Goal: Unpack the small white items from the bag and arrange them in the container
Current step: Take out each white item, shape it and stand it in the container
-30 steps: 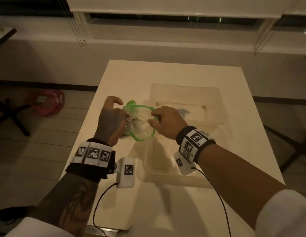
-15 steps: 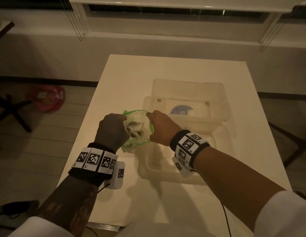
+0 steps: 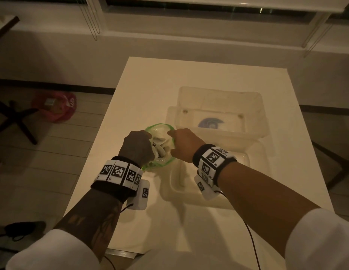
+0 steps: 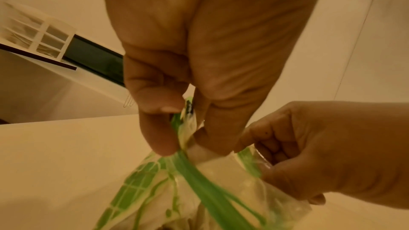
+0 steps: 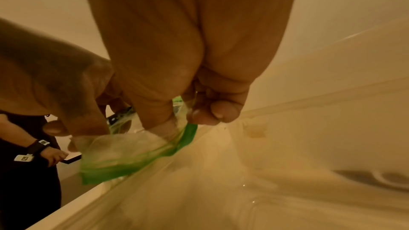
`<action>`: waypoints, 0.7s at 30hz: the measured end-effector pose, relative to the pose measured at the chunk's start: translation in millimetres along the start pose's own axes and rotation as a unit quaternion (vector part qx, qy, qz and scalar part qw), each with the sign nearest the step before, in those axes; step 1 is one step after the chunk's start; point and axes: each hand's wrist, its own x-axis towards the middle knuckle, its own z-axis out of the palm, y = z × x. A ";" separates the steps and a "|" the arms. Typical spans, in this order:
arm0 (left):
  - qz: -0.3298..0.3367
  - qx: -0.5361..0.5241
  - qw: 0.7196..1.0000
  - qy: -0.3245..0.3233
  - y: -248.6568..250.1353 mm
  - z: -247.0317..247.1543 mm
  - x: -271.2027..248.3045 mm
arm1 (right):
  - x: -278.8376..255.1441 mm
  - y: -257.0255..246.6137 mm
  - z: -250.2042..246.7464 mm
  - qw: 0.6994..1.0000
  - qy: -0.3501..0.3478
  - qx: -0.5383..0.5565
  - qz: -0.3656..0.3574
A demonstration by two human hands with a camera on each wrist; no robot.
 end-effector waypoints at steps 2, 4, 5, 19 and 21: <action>0.001 -0.006 1.000 0.002 -0.5 0.6 0.5 | -2.9 1.8 -0.5 1.000 0.001 0.013 -0.008; 0.006 -0.002 1.000 0.011 -0.7 1.1 -0.4 | -7.1 3.2 -0.7 1.000 0.004 0.022 -0.015; 0.008 0.002 1.000 0.020 -1.2 0.8 -0.9 | -8.4 3.1 -0.4 1.000 0.010 0.018 -0.019; 0.043 0.049 0.996 0.063 0.0 5.1 -10.9 | -10.1 -15.6 18.8 0.991 0.061 -0.115 -0.042; 0.048 0.035 0.996 0.063 -1.4 6.3 -10.3 | -9.3 -16.2 19.6 0.989 0.071 -0.125 -0.044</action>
